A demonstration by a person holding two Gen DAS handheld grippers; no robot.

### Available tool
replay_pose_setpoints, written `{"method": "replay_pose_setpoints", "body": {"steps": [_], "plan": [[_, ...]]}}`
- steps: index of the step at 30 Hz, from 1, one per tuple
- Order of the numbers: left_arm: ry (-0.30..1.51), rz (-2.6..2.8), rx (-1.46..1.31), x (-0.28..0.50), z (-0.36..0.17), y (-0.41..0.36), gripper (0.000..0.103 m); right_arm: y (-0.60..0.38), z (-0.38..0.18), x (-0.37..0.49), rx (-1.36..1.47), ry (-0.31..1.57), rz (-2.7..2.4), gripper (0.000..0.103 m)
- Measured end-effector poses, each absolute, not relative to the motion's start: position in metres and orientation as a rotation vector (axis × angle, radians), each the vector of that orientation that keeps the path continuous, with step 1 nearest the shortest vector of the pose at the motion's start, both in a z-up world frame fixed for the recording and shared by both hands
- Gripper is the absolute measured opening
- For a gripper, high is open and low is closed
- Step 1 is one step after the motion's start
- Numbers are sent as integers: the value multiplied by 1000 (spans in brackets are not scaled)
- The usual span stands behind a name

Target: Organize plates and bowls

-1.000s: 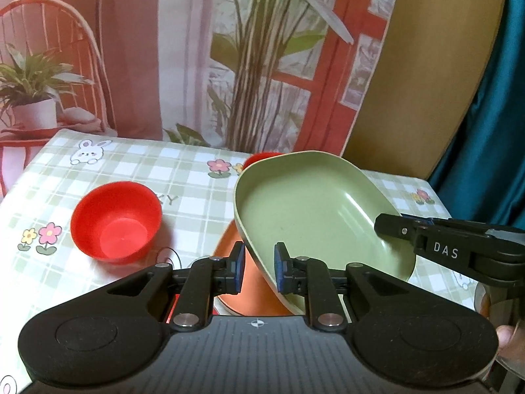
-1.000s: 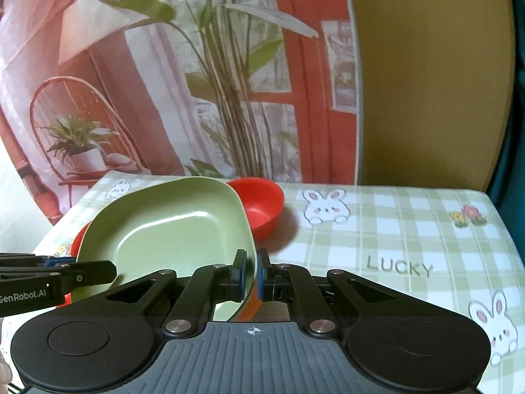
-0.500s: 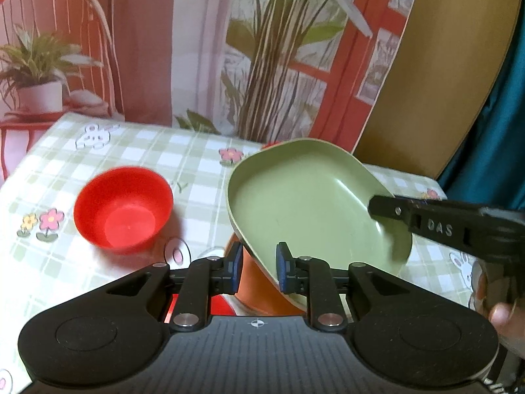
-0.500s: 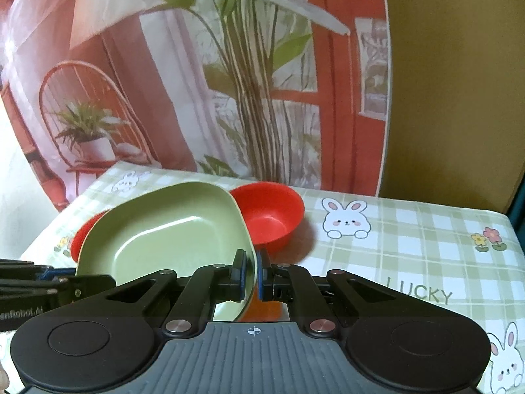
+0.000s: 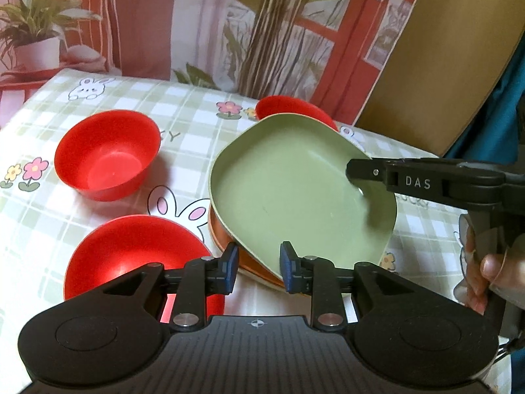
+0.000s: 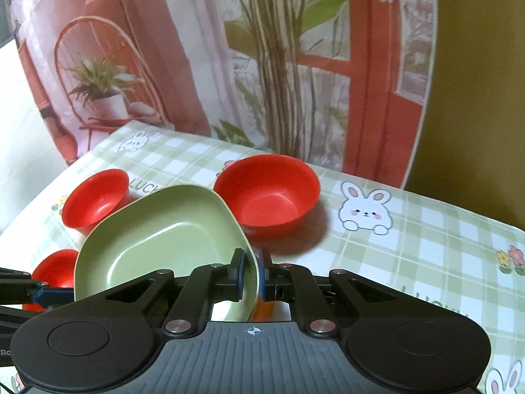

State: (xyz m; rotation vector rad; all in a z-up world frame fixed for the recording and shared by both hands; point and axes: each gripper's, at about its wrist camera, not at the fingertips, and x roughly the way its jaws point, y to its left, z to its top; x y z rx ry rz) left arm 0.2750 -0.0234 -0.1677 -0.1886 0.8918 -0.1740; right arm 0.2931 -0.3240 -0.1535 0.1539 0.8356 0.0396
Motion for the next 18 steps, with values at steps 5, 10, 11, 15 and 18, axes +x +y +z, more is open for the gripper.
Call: {"method": "replay_pose_setpoints", "body": {"steps": [5, 10, 11, 15, 18], "plan": [[913, -165, -182, 282, -175, -24, 29, -325, -162, 298, 147, 856, 64, 8], [914, -159, -159, 283, -177, -29, 30, -329, -168, 302, 154, 864, 71, 8], [913, -159, -151, 282, -177, -30, 30, -329, -169, 303, 154, 866, 72, 8], [915, -166, -134, 286, -180, -32, 31, -329, -172, 304, 153, 868, 68, 9], [919, -170, -134, 286, -179, -31, 31, -329, -174, 303, 158, 869, 67, 9]]}}
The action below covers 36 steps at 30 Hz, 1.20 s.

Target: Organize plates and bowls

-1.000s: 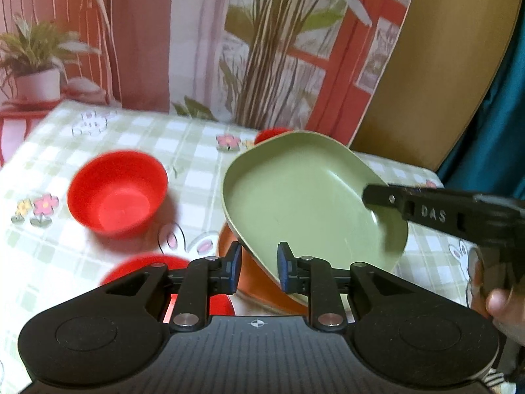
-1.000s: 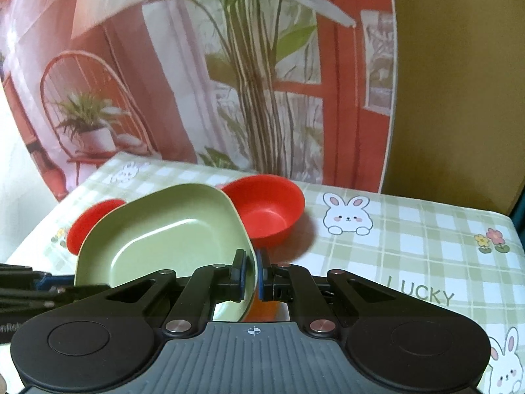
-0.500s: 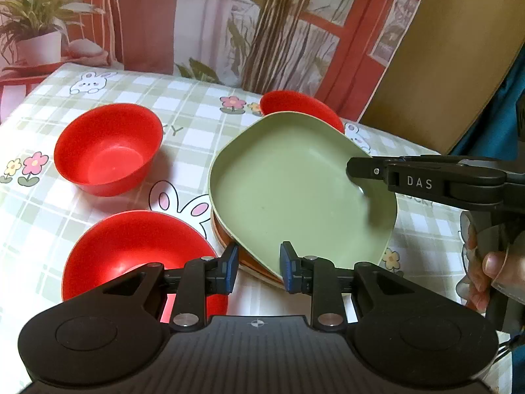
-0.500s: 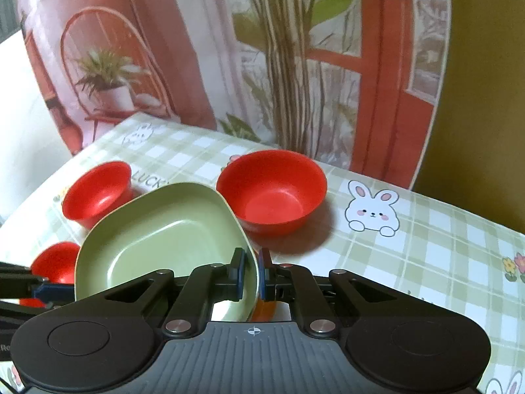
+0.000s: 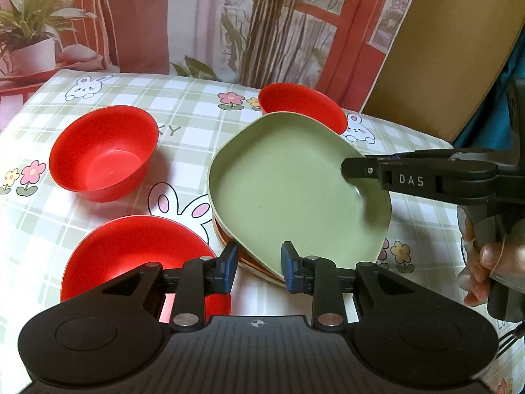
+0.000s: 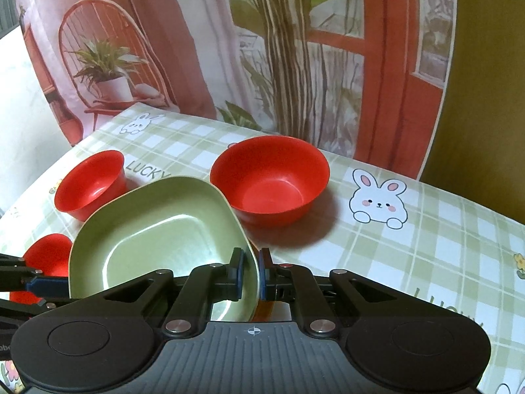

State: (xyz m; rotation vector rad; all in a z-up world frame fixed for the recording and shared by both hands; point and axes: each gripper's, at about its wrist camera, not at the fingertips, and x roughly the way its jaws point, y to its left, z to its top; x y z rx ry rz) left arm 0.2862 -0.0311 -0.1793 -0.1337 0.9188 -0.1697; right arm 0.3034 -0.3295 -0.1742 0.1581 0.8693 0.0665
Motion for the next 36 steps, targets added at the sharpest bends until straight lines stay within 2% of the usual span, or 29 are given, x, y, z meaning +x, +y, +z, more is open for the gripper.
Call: {"method": "replay_pose_setpoints", "body": {"steps": [15, 23, 31, 36], "plan": [[913, -170, -129, 283, -177, -33, 32, -326, -177, 298, 144, 864, 22, 11], [914, -160, -118, 281, -177, -35, 34, -328, -171, 283, 155, 858, -32, 20], [942, -141, -136, 284, -176, -35, 35, -325, -177, 265, 219, 916, -53, 21], [941, -159, -132, 285, -179, -35, 40, -318, -181, 264, 197, 934, -62, 21]]}}
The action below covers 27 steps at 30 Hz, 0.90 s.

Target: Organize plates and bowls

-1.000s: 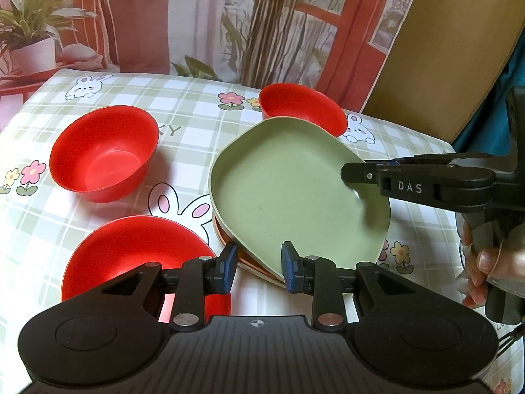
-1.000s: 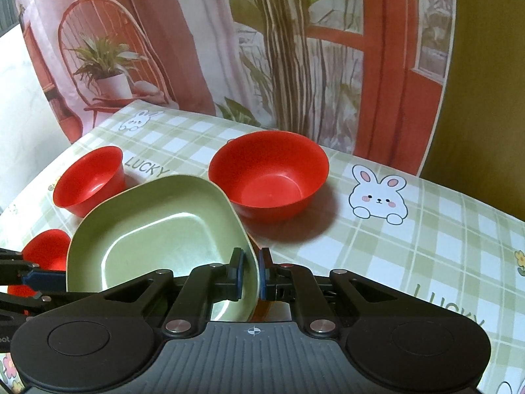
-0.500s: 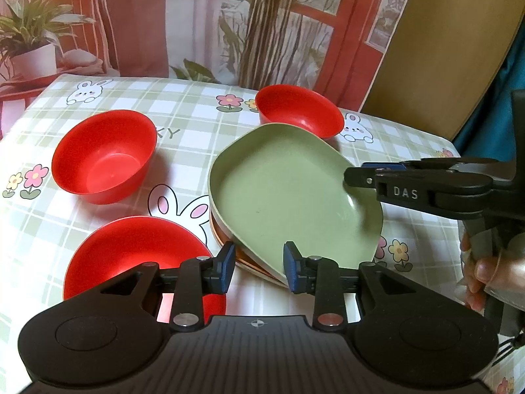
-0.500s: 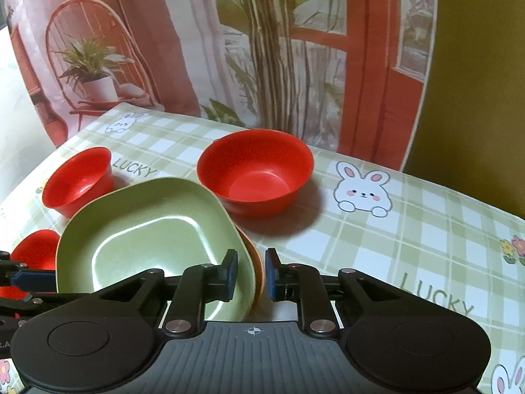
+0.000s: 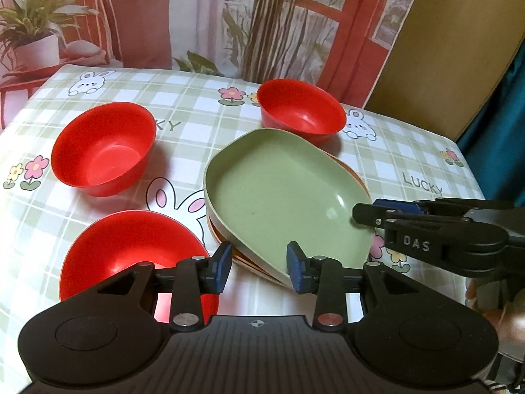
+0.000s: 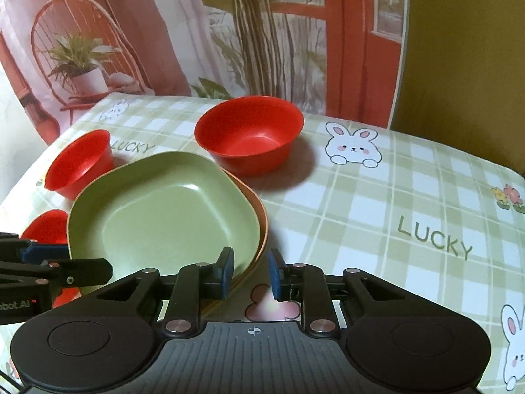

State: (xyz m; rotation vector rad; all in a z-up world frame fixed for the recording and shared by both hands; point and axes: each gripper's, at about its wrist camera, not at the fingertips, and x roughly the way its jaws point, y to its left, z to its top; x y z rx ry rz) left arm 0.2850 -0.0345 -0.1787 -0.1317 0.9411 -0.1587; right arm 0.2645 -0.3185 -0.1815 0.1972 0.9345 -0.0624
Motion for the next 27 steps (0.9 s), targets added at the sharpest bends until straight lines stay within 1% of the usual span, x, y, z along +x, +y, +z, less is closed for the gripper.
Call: {"method": "replay_pose_setpoints", "body": {"steps": [9, 14, 16, 17, 18, 20, 21, 27], "plan": [[919, -184, -175, 275, -170, -19, 42, -321, -181, 270, 175, 941, -91, 21], [828, -122, -192, 273, -159, -5, 41, -321, -181, 271, 170, 940, -98, 21], [815, -107, -184, 280, -157, -2, 35, -322, -181, 271, 169, 940, -102, 21], [814, -104, -179, 284, -157, -3, 24, -322, -181, 271, 167, 939, -106, 21], [815, -101, -170, 289, -158, -4, 17, -322, -181, 271, 166, 939, -108, 21], [813, -99, -153, 297, -161, -6, 14, -321, -180, 272, 160, 939, -114, 21], [815, -101, -143, 300, -163, -7, 10, -321, -180, 273, 159, 938, -116, 21], [849, -124, -113, 305, -177, -10, 8, -323, -177, 273, 148, 923, -128, 22]]}}
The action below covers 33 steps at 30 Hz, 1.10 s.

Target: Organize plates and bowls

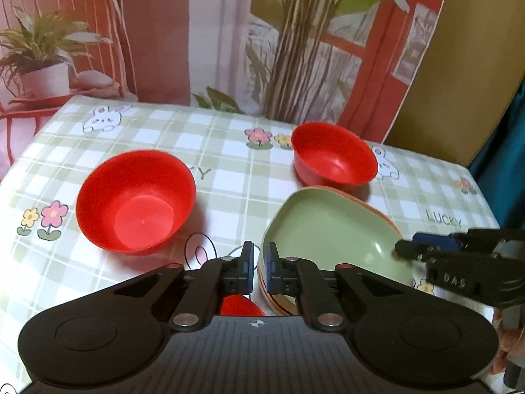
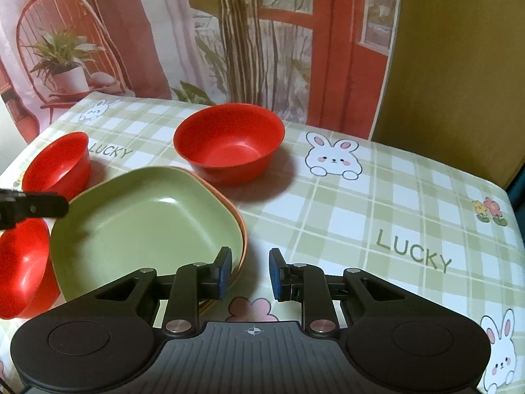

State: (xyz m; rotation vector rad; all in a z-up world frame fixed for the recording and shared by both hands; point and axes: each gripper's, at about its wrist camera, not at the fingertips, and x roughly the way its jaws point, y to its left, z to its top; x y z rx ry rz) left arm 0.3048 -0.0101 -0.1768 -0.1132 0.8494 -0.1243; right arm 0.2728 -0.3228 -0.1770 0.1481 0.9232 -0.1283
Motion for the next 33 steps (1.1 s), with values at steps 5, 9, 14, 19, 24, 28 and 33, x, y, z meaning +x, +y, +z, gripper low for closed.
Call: {"method": "replay_pose_setpoints", "body": {"steps": [5, 9, 14, 19, 24, 28, 33], "plan": [[869, -137, -106, 304, -184, -11, 8, -323, -175, 272, 139, 909, -140, 23], [860, -133, -86, 302, -187, -14, 8, -323, -175, 272, 119, 897, -143, 23], [839, -135, -61, 299, -191, -17, 9, -322, -175, 271, 113, 886, -148, 24], [831, -149, -69, 299, -189, -16, 9, -323, -169, 266, 142, 859, -141, 24], [779, -201, -81, 295, -168, -15, 9, -332, -158, 260, 181, 821, -134, 24], [731, -259, -96, 300, -147, -17, 9, -341, -149, 262, 217, 795, -129, 24], [673, -315, -103, 316, -132, -25, 15, -352, -145, 272, 248, 774, -120, 24]]}}
